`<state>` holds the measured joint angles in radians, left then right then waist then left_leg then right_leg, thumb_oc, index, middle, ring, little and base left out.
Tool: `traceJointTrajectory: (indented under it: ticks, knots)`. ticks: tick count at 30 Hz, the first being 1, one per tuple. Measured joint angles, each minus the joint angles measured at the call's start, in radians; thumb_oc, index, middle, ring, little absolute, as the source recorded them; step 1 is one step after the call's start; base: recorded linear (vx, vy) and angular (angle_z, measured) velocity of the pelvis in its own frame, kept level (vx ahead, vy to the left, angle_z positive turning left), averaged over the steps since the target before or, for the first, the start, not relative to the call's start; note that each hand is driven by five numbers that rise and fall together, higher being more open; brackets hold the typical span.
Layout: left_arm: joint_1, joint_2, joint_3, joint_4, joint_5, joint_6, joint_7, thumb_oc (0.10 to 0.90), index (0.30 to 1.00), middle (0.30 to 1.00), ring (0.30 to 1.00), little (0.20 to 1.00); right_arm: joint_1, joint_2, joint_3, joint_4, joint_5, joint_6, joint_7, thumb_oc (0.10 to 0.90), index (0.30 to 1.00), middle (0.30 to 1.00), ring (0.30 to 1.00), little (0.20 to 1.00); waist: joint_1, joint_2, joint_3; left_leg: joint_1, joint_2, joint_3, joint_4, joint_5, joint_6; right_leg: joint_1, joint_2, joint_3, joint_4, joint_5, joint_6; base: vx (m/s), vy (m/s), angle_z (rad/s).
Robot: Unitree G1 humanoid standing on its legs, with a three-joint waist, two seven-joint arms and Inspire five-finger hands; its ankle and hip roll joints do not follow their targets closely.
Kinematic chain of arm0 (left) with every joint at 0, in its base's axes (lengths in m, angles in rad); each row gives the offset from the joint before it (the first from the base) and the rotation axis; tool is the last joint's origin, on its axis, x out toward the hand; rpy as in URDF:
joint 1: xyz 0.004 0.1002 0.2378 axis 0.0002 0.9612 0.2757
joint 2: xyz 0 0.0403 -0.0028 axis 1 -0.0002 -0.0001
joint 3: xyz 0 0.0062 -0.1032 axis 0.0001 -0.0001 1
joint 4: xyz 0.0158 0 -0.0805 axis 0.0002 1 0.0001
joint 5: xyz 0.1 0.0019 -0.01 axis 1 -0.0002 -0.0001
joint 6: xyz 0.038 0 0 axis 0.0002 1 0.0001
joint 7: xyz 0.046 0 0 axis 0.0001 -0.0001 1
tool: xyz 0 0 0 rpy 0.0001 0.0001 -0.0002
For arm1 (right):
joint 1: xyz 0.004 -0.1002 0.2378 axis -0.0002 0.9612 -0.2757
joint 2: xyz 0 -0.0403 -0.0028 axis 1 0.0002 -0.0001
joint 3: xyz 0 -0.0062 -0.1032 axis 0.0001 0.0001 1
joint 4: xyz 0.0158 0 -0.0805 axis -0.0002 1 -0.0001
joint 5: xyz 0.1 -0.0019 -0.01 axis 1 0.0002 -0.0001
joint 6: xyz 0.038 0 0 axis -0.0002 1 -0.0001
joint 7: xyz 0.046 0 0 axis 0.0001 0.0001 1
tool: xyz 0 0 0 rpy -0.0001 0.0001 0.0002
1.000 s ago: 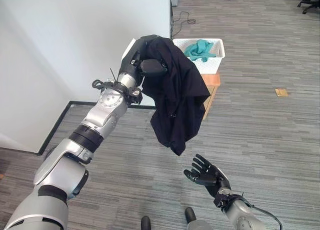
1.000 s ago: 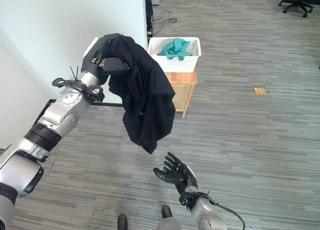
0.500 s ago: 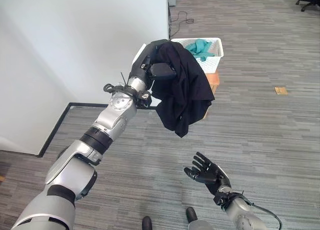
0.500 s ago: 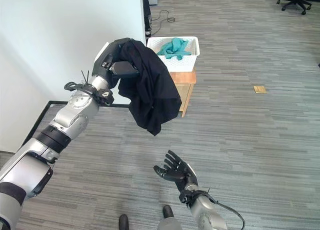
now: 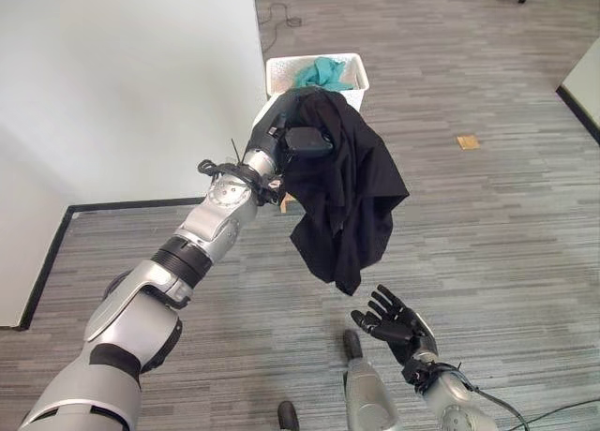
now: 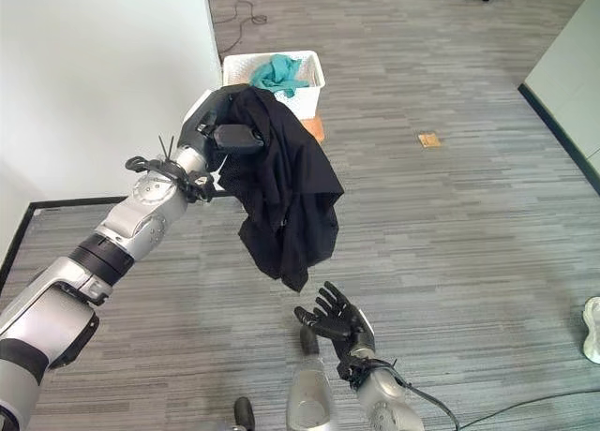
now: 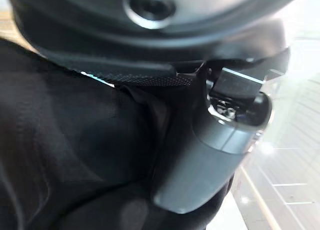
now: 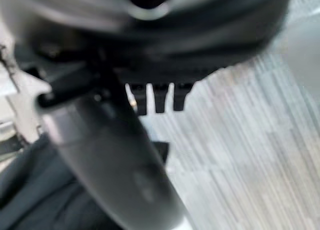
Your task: Pick up bed clothes into laundry basket.
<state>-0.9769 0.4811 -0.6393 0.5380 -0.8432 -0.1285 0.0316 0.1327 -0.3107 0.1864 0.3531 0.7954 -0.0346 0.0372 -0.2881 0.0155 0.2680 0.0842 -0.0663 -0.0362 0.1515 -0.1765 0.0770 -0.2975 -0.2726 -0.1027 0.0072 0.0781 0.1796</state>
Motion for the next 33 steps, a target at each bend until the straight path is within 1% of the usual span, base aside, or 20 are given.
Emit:
traceJointTrajectory:
  ticks: [2, 4, 5, 6, 8, 9, 10, 11, 14, 17, 18, 20, 21, 23, 24, 25, 27, 30, 32, 33]
  knots:
    - [0.018, -0.005, 0.000, -0.005, 0.001, 0.000, -0.003, 0.400, 0.300, 0.300, 0.300, 0.300, 0.014, -0.003, 0.004, -0.002, 0.000, 0.002, 0.002, 0.800, 0.900, 0.900, 0.900, 0.900, -0.001, 0.005, -0.009, 0.054, 0.022, -0.019, -0.009, -0.051, -0.035, 0.004, -0.011, -0.022, 0.057, 0.015, -0.015, 0.60, -0.386, 0.44]
    - [0.057, -0.028, 0.014, -0.010, 0.000, -0.001, -0.005, 0.400, 0.300, 0.300, 0.300, 0.300, 0.002, -0.033, 0.016, 0.019, 0.000, 0.016, 0.005, 0.800, 0.900, 0.900, 0.900, 0.900, 0.001, 0.059, -0.049, 0.110, 0.093, -0.033, -0.031, -0.065, -0.100, -0.026, 0.028, -0.061, 0.201, 0.074, -0.065, 0.53, -0.346, 0.36]
    - [0.078, -0.023, 0.026, -0.020, -0.002, -0.001, -0.008, 0.400, 0.300, 0.300, 0.300, 0.300, -0.035, -0.058, 0.023, 0.042, -0.001, 0.023, 0.010, 0.800, 0.900, 0.900, 0.900, 0.900, -0.003, 0.103, -0.058, 0.100, 0.138, -0.034, -0.003, -0.060, -0.119, -0.050, 0.058, -0.083, 0.275, 0.002, -0.095, 0.34, -0.256, 0.07]
    - [0.080, -0.026, 0.026, -0.017, -0.002, 0.001, -0.012, 0.400, 0.300, 0.300, 0.300, 0.300, -0.054, -0.071, 0.022, 0.042, -0.001, 0.028, 0.006, 0.800, 0.900, 0.900, 0.900, 0.900, 0.002, 0.102, -0.057, 0.088, 0.146, -0.029, 0.058, -0.046, -0.139, -0.048, 0.064, -0.088, 0.303, -0.021, -0.127, 0.56, -0.564, -0.05]
    - [0.098, -0.051, 0.034, 0.001, -0.023, 0.003, -0.013, 0.400, 0.300, 0.300, 0.300, 0.300, -0.125, -0.129, 0.029, 0.068, 0.000, 0.035, 0.016, 0.800, 0.900, 0.900, 0.900, 0.900, 0.029, 0.071, -0.055, 0.009, 0.159, -0.037, 0.341, 0.109, -0.201, -0.013, 0.076, -0.087, 0.375, -0.115, -0.181, 0.61, -0.685, -0.20]
    - [0.102, -0.057, 0.035, 0.000, -0.030, 0.002, -0.014, 0.400, 0.300, 0.300, 0.300, 0.300, -0.135, -0.136, 0.027, 0.060, 0.001, 0.035, 0.013, 0.800, 0.900, 0.900, 0.900, 0.900, 0.035, 0.046, -0.044, -0.029, 0.155, -0.030, 0.475, 0.179, -0.200, 0.012, 0.074, -0.076, 0.377, -0.131, -0.189, 0.34, -0.397, -0.31]
    - [0.104, -0.058, 0.040, 0.001, -0.042, 0.003, -0.016, 0.400, 0.300, 0.300, 0.300, 0.300, -0.174, -0.155, 0.020, 0.065, 0.006, 0.025, 0.014, 0.800, 0.900, 0.900, 0.900, 0.900, 0.055, 0.020, -0.037, -0.077, 0.141, -0.047, 0.588, 0.383, -0.206, 0.046, 0.081, -0.075, 0.374, -0.161, -0.228, 0.50, -0.430, -0.46]
    - [0.102, -0.057, 0.054, 0.001, -0.054, 0.002, -0.017, 0.400, 0.300, 0.300, 0.300, 0.300, -0.198, -0.146, 0.010, 0.063, 0.010, 0.019, 0.010, 0.800, 0.900, 0.900, 0.900, 0.900, 0.064, -0.010, -0.023, -0.097, 0.137, -0.033, 0.709, 0.433, -0.231, 0.079, 0.088, -0.056, 0.371, -0.160, -0.221, 0.46, -0.285, -0.53]
    - [0.098, -0.048, 0.068, 0.006, -0.060, 0.004, -0.018, 0.400, 0.300, 0.300, 0.300, 0.300, -0.213, -0.134, 0.015, 0.032, 0.009, 0.007, 0.002, 0.800, 0.900, 0.900, 0.900, 0.900, 0.115, -0.081, -0.006, -0.130, 0.078, -0.022, 0.762, 0.341, -0.216, 0.205, 0.101, 0.002, 0.254, -0.160, -0.236, 0.54, -0.222, -0.41]
    - [0.095, -0.042, 0.075, 0.004, -0.060, 0.003, -0.015, 0.400, 0.300, 0.300, 0.300, 0.300, -0.204, -0.129, 0.043, 0.030, 0.008, 0.006, 0.001, 0.800, 0.900, 0.900, 0.900, 0.900, 0.167, -0.084, -0.004, -0.241, 0.046, -0.021, 0.638, 0.246, -0.190, 0.342, 0.132, -0.016, 0.128, -0.143, -0.236, 0.52, -0.084, -0.16]
    - [0.097, -0.035, 0.080, 0.002, -0.060, 0.002, -0.015, 0.400, 0.300, 0.300, 0.300, 0.300, -0.207, -0.119, 0.064, 0.031, 0.008, 0.006, 0.001, 0.800, 0.900, 0.900, 0.900, 0.900, 0.176, -0.078, -0.002, -0.286, 0.041, -0.010, 0.596, 0.240, -0.190, 0.367, 0.149, -0.017, 0.118, -0.155, -0.233, 0.86, -0.092, -0.11]
    - [0.101, -0.035, 0.095, -0.003, -0.060, -0.003, -0.017, 0.400, 0.300, 0.300, 0.300, 0.300, -0.202, -0.122, 0.104, 0.035, 0.006, 0.005, 0.006, 0.800, 0.900, 0.900, 0.900, 0.900, 0.229, -0.041, -0.016, -0.294, 0.043, -0.016, 0.203, 0.218, -0.171, 0.431, 0.198, 0.018, 0.039, -0.160, -0.230, 0.64, -0.112, -0.52]
    - [0.103, -0.021, 0.095, -0.008, -0.059, -0.004, -0.018, 0.400, 0.300, 0.300, 0.300, 0.300, -0.204, -0.129, 0.129, 0.041, 0.002, 0.006, 0.006, 0.800, 0.900, 0.900, 0.900, 0.900, 0.267, 0.006, -0.023, -0.286, 0.055, -0.037, -0.018, 0.245, -0.171, 0.478, 0.239, 0.048, -0.010, -0.155, -0.229, 0.59, -0.164, -0.79]
    - [0.113, -0.018, 0.095, -0.007, -0.059, -0.004, -0.015, 0.400, 0.300, 0.300, 0.300, 0.300, -0.184, -0.127, 0.154, 0.052, -0.002, 0.008, 0.013, 0.800, 0.900, 0.900, 0.900, 0.900, 0.281, 0.026, -0.030, -0.281, 0.041, -0.002, -0.106, 0.273, -0.156, 0.549, 0.251, 0.059, -0.030, -0.183, -0.218, 0.43, -0.121, -0.59]
    - [0.114, -0.013, 0.094, -0.008, -0.059, -0.004, -0.016, 0.400, 0.300, 0.300, 0.300, 0.300, -0.167, -0.127, 0.163, 0.050, -0.007, 0.008, 0.023, 0.800, 0.900, 0.900, 0.900, 0.900, 0.289, 0.035, -0.036, -0.282, 0.053, 0.082, -0.058, 0.261, -0.146, 0.585, 0.260, 0.075, -0.027, -0.223, -0.201, 0.43, -0.031, -0.49]
    - [0.117, -0.012, 0.094, -0.011, -0.059, -0.004, -0.017, 0.400, 0.300, 0.300, 0.300, 0.300, -0.145, -0.135, 0.165, 0.044, -0.010, 0.009, 0.026, 0.800, 0.900, 0.900, 0.900, 0.900, 0.294, 0.059, -0.055, -0.261, 0.076, 0.132, -0.048, 0.282, -0.099, 0.600, 0.280, 0.102, 0.004, -0.277, -0.172, 0.41, 0.004, -0.55]
    - [0.117, 0.032, 0.086, -0.034, -0.059, -0.001, -0.013, 0.400, 0.300, 0.300, 0.300, 0.300, -0.156, -0.119, 0.182, 0.062, -0.019, 0.020, 0.028, 0.800, 0.900, 0.900, 0.900, 0.900, 0.322, 0.022, -0.081, -0.206, 0.027, 0.163, -0.096, 0.280, -0.085, 0.532, 0.207, 0.129, 0.188, -0.360, -0.093, 0.44, 0.013, -0.88]
    - [0.092, 0.104, 0.092, -0.077, -0.059, -0.003, -0.002, 0.400, 0.300, 0.300, 0.300, 0.300, -0.161, -0.066, 0.168, 0.053, -0.028, 0.021, 0.026, 0.800, 0.900, 0.900, 0.900, 0.900, 0.309, 0.013, -0.077, -0.122, -0.010, 0.148, -0.146, 0.301, -0.008, 0.317, 0.165, 0.106, 0.691, -0.340, 0.070, 0.22, 0.026, -0.28]
    - [0.086, 0.105, 0.087, -0.108, -0.059, -0.008, 0.004, 0.400, 0.300, 0.300, 0.300, 0.300, -0.145, -0.057, 0.161, 0.042, -0.027, 0.024, 0.027, 0.800, 0.900, 0.900, 0.900, 0.900, 0.263, 0.013, -0.073, -0.073, -0.034, 0.082, -0.159, 0.259, 0.028, 0.226, 0.143, 0.112, 0.839, -0.341, 0.064, 0.41, -0.054, 0.73]
    - [0.084, 0.113, 0.083, -0.128, -0.058, -0.009, 0.001, 0.400, 0.300, 0.300, 0.300, 0.300, -0.144, -0.052, 0.158, 0.041, -0.027, 0.027, 0.027, 0.800, 0.900, 0.900, 0.900, 0.900, 0.249, 0.023, -0.066, -0.042, -0.036, 0.067, -0.166, 0.264, 0.018, 0.192, 0.124, 0.089, 0.829, -0.353, 0.043, 0.55, -0.301, 0.71]
